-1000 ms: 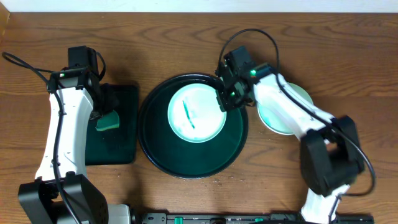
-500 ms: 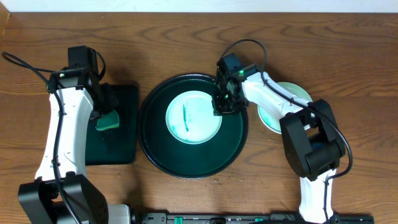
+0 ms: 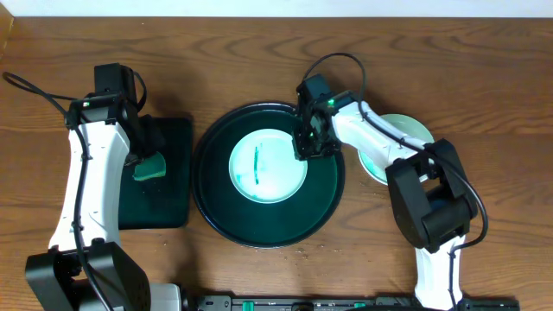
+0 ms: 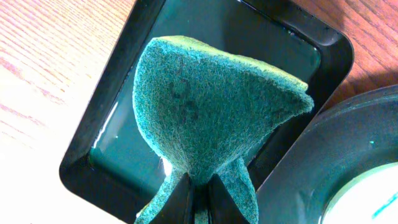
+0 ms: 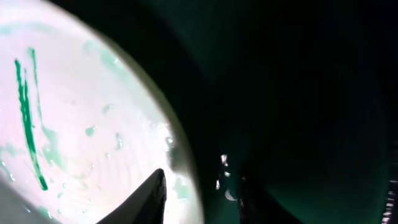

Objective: Clean dirty plates on tray and stack at the side
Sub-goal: 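Carry the sponge from the basin to the plate with the left gripper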

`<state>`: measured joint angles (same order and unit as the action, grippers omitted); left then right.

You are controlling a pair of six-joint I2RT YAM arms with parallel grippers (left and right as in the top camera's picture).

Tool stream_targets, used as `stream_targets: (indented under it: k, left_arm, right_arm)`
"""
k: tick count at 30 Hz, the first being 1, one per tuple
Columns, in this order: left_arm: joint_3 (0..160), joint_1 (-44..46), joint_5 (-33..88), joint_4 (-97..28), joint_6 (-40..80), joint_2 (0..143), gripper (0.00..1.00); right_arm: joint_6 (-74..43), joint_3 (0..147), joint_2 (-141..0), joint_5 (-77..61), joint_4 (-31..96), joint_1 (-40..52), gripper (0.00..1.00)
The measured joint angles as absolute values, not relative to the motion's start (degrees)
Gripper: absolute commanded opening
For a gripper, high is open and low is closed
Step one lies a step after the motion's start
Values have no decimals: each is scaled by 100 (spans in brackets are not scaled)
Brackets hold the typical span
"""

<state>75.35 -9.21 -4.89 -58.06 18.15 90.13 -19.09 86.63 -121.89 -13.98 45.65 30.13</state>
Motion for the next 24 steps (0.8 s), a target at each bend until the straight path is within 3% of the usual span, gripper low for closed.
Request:
stream_targets:
  k: [10,24]
  left_arm:
    - [7535,-921,-489,-5806,1815,9015,7]
    - [7535,-615,226,-5784,1428,9015,7]
  right_arm:
    - [-2528,8689,-12189,-1066,4915,3332,1]
    - [-2768,8691,-12178,-1004,4899,3345,1]
